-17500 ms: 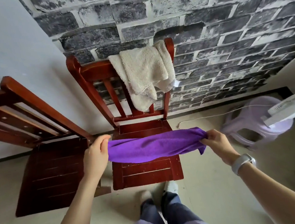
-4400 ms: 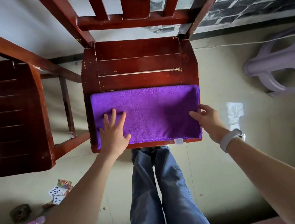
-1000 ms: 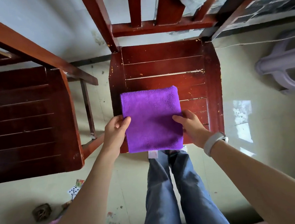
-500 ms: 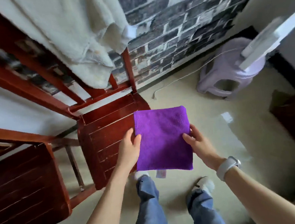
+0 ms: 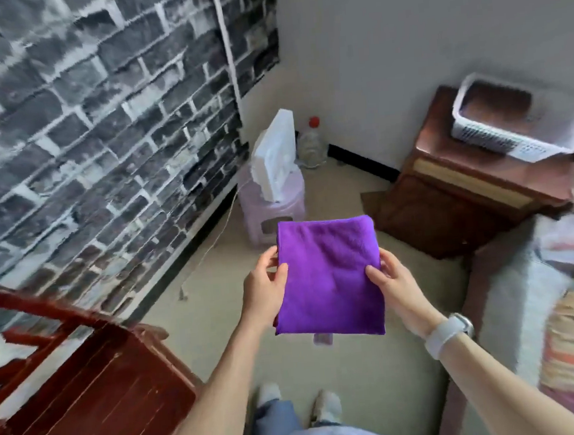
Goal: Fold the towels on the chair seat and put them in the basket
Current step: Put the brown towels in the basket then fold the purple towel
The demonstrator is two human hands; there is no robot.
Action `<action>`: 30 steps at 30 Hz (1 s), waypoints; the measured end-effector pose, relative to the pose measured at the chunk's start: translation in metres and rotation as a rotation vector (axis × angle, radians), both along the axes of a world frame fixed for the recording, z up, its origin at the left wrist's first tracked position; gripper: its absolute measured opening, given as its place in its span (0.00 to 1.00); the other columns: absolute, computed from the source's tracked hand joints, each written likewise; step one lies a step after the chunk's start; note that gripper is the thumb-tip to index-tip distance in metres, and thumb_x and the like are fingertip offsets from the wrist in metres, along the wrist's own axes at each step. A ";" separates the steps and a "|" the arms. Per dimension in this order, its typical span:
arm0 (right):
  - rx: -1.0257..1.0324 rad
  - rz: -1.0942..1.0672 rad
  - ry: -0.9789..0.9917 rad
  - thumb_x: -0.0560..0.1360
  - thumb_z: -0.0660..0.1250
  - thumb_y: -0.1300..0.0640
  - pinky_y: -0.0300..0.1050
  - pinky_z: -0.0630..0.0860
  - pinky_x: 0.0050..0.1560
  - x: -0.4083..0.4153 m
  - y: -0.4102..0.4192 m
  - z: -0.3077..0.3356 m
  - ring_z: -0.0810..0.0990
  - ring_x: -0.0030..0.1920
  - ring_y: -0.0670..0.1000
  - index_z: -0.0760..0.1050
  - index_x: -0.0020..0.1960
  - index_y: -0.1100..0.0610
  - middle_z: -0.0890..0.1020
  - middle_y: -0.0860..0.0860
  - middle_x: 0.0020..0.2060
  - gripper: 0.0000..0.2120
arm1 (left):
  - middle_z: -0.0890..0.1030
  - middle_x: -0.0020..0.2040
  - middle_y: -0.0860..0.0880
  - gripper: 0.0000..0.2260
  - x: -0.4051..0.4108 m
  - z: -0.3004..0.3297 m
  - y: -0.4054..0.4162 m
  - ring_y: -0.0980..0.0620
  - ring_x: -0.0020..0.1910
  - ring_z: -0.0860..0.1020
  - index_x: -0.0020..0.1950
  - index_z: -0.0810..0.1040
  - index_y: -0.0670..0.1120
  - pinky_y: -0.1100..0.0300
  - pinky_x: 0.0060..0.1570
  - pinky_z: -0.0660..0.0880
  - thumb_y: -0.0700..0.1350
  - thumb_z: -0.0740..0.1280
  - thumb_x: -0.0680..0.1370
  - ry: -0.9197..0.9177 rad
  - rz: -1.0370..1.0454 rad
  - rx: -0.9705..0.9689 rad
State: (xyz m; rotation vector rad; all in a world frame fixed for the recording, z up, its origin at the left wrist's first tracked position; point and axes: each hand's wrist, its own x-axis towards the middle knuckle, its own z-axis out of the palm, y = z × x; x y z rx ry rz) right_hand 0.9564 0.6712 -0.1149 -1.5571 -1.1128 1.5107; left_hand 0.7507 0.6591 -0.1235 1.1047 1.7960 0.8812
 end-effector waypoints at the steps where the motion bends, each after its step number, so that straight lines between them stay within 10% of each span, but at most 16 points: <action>1: 0.008 -0.038 0.002 0.77 0.59 0.66 0.40 0.74 0.50 0.018 0.008 0.003 0.76 0.49 0.51 0.69 0.62 0.57 0.77 0.53 0.49 0.15 | 0.79 0.50 0.48 0.16 0.017 0.005 0.016 0.49 0.47 0.78 0.65 0.72 0.44 0.59 0.52 0.73 0.40 0.63 0.76 -0.003 -0.037 0.008; 30: 0.056 -0.619 -0.197 0.78 0.59 0.59 0.37 0.74 0.46 0.360 0.419 -0.003 0.76 0.48 0.43 0.69 0.61 0.50 0.76 0.45 0.50 0.13 | 0.77 0.56 0.51 0.17 0.396 -0.008 0.532 0.55 0.51 0.76 0.67 0.71 0.48 0.62 0.47 0.74 0.45 0.62 0.78 -0.157 -0.497 -0.042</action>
